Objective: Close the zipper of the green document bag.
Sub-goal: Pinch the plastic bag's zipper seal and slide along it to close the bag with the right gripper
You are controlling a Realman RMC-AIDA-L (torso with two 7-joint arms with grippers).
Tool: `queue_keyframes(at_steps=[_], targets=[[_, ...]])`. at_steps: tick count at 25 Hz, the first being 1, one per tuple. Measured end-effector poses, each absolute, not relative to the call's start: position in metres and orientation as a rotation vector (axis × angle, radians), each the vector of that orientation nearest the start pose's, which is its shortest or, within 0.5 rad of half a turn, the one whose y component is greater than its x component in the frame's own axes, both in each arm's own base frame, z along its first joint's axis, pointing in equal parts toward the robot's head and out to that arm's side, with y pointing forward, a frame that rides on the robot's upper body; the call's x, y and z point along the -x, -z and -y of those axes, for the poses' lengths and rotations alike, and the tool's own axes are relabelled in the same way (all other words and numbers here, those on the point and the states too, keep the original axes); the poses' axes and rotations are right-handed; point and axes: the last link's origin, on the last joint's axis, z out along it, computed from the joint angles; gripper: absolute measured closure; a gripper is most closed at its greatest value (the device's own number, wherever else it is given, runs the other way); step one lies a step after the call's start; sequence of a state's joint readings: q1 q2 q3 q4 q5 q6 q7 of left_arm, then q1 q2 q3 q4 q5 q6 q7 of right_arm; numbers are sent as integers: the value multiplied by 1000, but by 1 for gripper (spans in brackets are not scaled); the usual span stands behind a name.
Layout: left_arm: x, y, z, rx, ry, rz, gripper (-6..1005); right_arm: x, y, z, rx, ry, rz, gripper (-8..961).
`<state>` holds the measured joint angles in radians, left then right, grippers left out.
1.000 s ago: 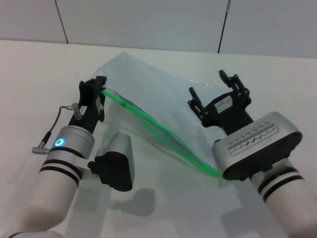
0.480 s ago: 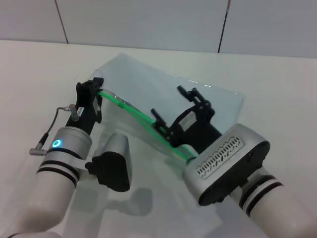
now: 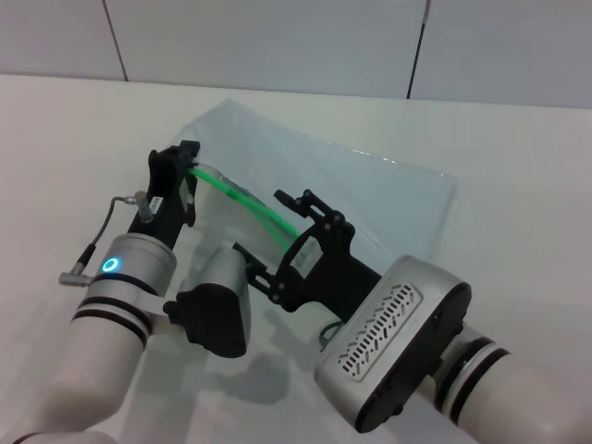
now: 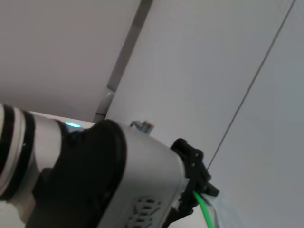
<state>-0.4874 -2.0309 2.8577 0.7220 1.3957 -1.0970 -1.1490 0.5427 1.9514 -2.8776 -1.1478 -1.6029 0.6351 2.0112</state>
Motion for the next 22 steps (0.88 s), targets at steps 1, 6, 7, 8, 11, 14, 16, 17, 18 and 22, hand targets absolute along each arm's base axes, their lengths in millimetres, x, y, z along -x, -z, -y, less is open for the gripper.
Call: queue_keyframes(at_steps=[1, 6, 7, 8, 11, 14, 16, 17, 18, 22], targets=[[250, 82, -323, 1606, -511, -659, 946, -141, 150, -272, 2300, -434, 53, 214], [248, 83, -323, 1602, -502, -678, 946, -140, 150, -273, 2297, -433, 60, 224], [247, 83, -323, 1602, -500, -680, 946, -140, 150, -273, 2296, -433, 62, 226], [247, 83, -323, 1602, -499, -684, 946, -139, 151, -274, 2296, -434, 63, 228], [246, 84, -323, 1603, -496, -690, 946, -138, 151, -274, 2295, -435, 66, 234], [244, 84, -323, 1600, -488, -704, 946, -138, 151, -274, 2294, -434, 66, 240], [244, 85, -323, 1598, -484, -709, 946, -139, 151, -275, 2294, -433, 67, 244], [243, 85, -323, 1597, -482, -714, 946, -139, 151, -275, 2293, -431, 67, 246], [243, 85, -323, 1596, -479, -718, 946, -140, 151, -276, 2292, -429, 67, 247], [240, 85, -322, 1591, -465, -735, 946, -142, 151, -278, 2287, -419, 68, 255]])
